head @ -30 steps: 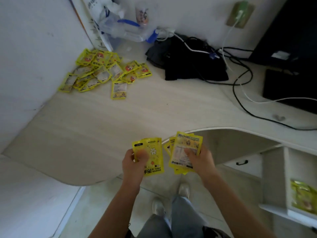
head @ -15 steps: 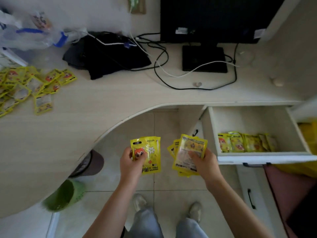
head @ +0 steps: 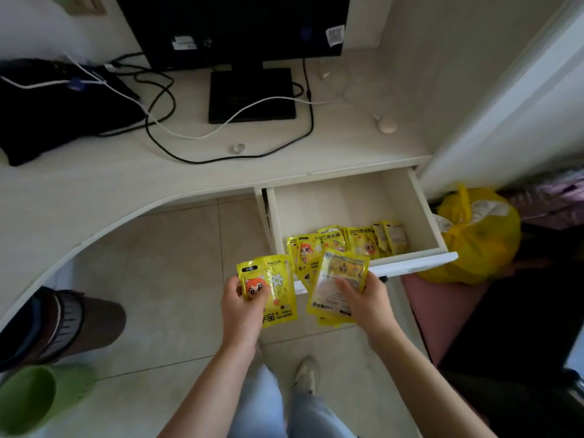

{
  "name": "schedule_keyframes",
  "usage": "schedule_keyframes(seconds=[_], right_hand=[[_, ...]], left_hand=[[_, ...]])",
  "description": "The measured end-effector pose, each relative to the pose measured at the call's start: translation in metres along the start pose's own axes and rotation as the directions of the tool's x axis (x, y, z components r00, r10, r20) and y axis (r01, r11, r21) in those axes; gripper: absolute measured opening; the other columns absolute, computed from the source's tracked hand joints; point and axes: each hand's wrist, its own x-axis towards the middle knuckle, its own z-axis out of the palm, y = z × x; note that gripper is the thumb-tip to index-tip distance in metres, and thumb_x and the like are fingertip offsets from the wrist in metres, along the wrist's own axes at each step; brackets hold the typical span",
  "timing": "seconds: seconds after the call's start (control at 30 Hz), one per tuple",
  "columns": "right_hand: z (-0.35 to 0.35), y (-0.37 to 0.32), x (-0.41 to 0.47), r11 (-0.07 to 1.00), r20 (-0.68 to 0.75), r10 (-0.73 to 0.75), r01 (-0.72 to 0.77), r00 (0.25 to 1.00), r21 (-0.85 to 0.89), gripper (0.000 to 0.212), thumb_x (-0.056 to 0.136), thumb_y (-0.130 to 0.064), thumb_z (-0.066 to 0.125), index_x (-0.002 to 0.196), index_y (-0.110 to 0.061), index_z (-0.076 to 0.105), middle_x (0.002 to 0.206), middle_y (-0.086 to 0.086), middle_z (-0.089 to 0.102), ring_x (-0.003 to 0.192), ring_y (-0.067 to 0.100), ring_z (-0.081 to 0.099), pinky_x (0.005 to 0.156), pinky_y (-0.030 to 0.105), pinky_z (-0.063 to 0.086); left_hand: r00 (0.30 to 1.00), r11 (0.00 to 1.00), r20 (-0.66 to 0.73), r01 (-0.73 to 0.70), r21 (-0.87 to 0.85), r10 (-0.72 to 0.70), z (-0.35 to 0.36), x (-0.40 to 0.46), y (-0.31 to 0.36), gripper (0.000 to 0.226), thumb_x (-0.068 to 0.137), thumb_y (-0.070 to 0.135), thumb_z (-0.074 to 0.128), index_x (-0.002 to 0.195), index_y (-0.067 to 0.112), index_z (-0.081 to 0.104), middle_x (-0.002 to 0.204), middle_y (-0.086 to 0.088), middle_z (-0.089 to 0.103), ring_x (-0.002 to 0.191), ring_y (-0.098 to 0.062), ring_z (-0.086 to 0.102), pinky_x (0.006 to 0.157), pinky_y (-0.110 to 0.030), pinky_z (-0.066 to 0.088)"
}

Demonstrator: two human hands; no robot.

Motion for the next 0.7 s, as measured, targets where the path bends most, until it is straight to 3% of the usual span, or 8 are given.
schedule_keyframes(seconds=[0.1, 0.27, 0.37, 0.43, 0.57, 0.63, 0.7], right_hand=[[-0.016, -0.01, 0.027, 0.999, -0.002, -0.039, 0.039, 0.999, -0.037, 0.02, 0.084, -0.026, 0.066, 0.103, -0.019, 0.067, 0.094, 0.0, 0.071, 0.089, 0.019, 0.067, 0.077, 0.037, 0.057], [-0.031, -0.036, 0.081, 0.997, 0.012, -0.039, 0.04, 0.999, -0.063, 0.027, 0.085, -0.028, 0.067, 0.107, -0.012, 0.066, 0.1, 0.005, 0.071, 0.092, 0.022, 0.067, 0.079, 0.041, 0.058], [-0.035, -0.05, 0.112, 0.998, 0.055, -0.003, 0.007, 0.998, -0.065, 0.024, 0.088, -0.025, 0.064, 0.108, -0.013, 0.065, 0.101, 0.004, 0.07, 0.092, 0.023, 0.067, 0.079, 0.044, 0.058], [-0.036, -0.057, 0.131, 0.999, 0.075, 0.015, -0.011, 0.997, -0.052, 0.019, 0.089, -0.021, 0.063, 0.107, -0.014, 0.066, 0.099, 0.004, 0.069, 0.093, 0.024, 0.067, 0.079, 0.041, 0.058], [-0.032, -0.059, 0.17, 0.994, 0.085, 0.107, -0.104, 0.991, -0.036, 0.007, 0.09, -0.018, 0.062, 0.088, -0.025, 0.061, 0.092, 0.003, 0.067, 0.089, 0.025, 0.065, 0.075, 0.039, 0.056], [-0.027, -0.057, 0.19, 0.988, 0.086, 0.146, -0.141, 0.986, -0.06, 0.002, 0.09, -0.018, 0.061, 0.09, -0.02, 0.062, 0.091, 0.006, 0.067, 0.087, 0.027, 0.066, 0.074, 0.04, 0.056], [-0.022, -0.05, 0.208, 0.981, 0.092, 0.184, -0.176, 0.979, -0.086, 0.014, 0.089, -0.018, 0.061, 0.1, -0.009, 0.065, 0.094, 0.012, 0.069, 0.087, 0.029, 0.067, 0.072, 0.041, 0.057]], left_hand=[[0.999, 1.0, 0.025, 0.024, 0.018, -0.024, 0.028, 0.008, 0.011, 0.023, 0.08, 0.008, 0.071, 0.096, 0.019, 0.059, 0.089, 0.0, 0.069, 0.077, -0.015, 0.065, 0.059, -0.024, 0.046], [0.991, 0.994, 0.078, 0.108, 0.002, -0.108, 0.069, 0.04, 0.034, 0.024, 0.081, 0.009, 0.071, 0.101, 0.016, 0.061, 0.091, -0.002, 0.07, 0.079, -0.018, 0.067, 0.059, -0.027, 0.049], [0.984, 0.991, 0.113, 0.133, 0.028, -0.136, 0.091, 0.063, 0.044, 0.023, 0.081, 0.011, 0.071, 0.1, 0.016, 0.06, 0.093, -0.004, 0.07, 0.083, -0.021, 0.068, 0.067, -0.033, 0.054], [0.978, 0.988, 0.139, 0.147, 0.052, -0.153, 0.107, 0.077, 0.05, 0.023, 0.082, 0.012, 0.071, 0.1, 0.017, 0.058, 0.093, -0.003, 0.068, 0.081, -0.019, 0.065, 0.063, -0.028, 0.048], [0.967, 0.977, 0.164, 0.179, 0.119, -0.197, 0.136, 0.107, 0.051, 0.022, 0.083, 0.012, 0.07, 0.1, 0.016, 0.057, 0.095, -0.004, 0.067, 0.078, -0.017, 0.062, 0.06, -0.025, 0.043], [0.964, 0.971, 0.158, 0.19, 0.146, -0.213, 0.149, 0.125, 0.049, 0.022, 0.083, 0.012, 0.069, 0.101, 0.016, 0.057, 0.096, -0.005, 0.067, 0.08, -0.019, 0.062, 0.062, -0.028, 0.047], [0.959, 0.955, 0.148, 0.207, 0.213, -0.241, 0.161, 0.142, 0.044, 0.024, 0.083, 0.014, 0.069, 0.102, 0.021, 0.055, 0.097, -0.003, 0.066, 0.083, -0.02, 0.063, 0.07, -0.033, 0.052]])
